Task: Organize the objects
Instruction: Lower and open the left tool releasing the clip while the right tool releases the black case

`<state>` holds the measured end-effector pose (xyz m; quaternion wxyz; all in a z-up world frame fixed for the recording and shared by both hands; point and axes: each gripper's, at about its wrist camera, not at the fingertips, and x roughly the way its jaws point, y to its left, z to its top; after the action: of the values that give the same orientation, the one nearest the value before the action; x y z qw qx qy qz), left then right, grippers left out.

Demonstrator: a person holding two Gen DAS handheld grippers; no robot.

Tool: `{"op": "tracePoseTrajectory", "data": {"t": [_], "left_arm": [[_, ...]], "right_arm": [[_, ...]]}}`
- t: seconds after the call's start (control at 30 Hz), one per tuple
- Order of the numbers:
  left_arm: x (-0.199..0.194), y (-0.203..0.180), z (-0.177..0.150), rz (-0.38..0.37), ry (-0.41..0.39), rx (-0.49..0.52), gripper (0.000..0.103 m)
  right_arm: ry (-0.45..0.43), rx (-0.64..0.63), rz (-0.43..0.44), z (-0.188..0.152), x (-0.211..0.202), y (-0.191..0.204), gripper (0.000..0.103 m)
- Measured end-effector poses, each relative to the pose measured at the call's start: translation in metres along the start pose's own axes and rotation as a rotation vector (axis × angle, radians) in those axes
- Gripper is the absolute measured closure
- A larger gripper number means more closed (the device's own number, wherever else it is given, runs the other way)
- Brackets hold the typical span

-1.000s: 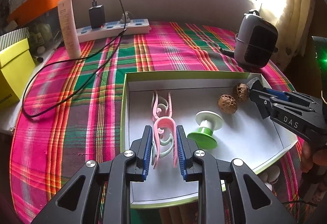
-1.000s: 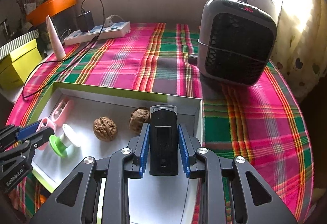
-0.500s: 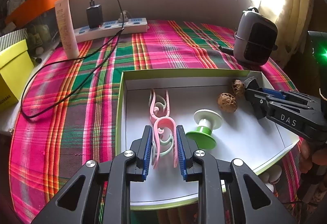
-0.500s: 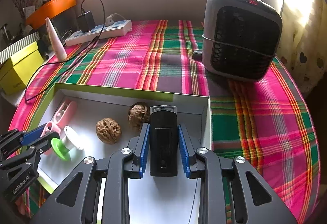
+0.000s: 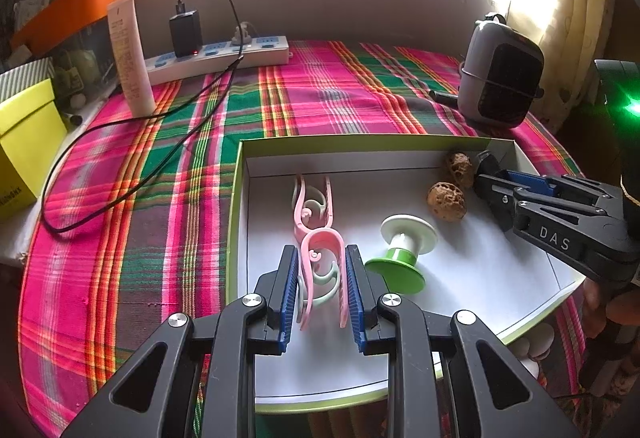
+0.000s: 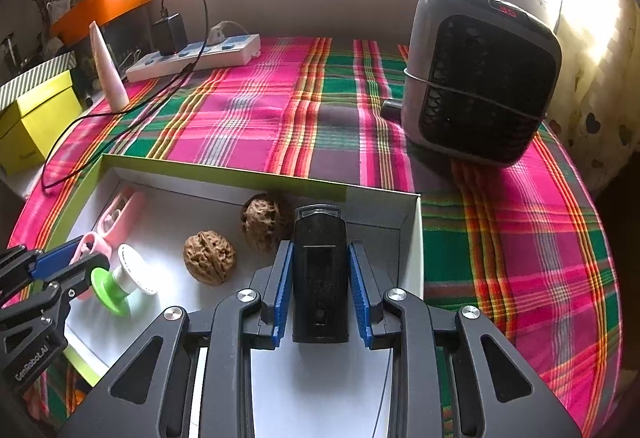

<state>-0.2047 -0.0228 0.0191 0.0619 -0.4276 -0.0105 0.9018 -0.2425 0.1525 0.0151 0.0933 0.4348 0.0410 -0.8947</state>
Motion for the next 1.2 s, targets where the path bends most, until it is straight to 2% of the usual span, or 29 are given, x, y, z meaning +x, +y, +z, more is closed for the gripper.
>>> {"op": "tracePoseTrajectory", "data": {"t": [0.9,1.07,1.13,1.2], "left_arm": [[-0.001,0.001,0.0,0.004,0.0,0.004,0.081],[-0.002,0.0,0.0,0.006,-0.001,0.005,0.076],[-0.004,-0.001,-0.001,0.018,-0.007,0.008,0.074],[-0.006,-0.001,-0.001,0.029,-0.015,0.007,0.071]], "right_arm": [[-0.006,-0.018,-0.032,0.001,-0.001,0.0,0.074],[-0.019,-0.016,-0.035,0.0,-0.005,0.001,0.074],[-0.021,-0.012,-0.033,0.0,-0.007,0.001,0.072],[-0.026,-0.007,-0.026,-0.002,-0.009,0.001,0.061]]}}
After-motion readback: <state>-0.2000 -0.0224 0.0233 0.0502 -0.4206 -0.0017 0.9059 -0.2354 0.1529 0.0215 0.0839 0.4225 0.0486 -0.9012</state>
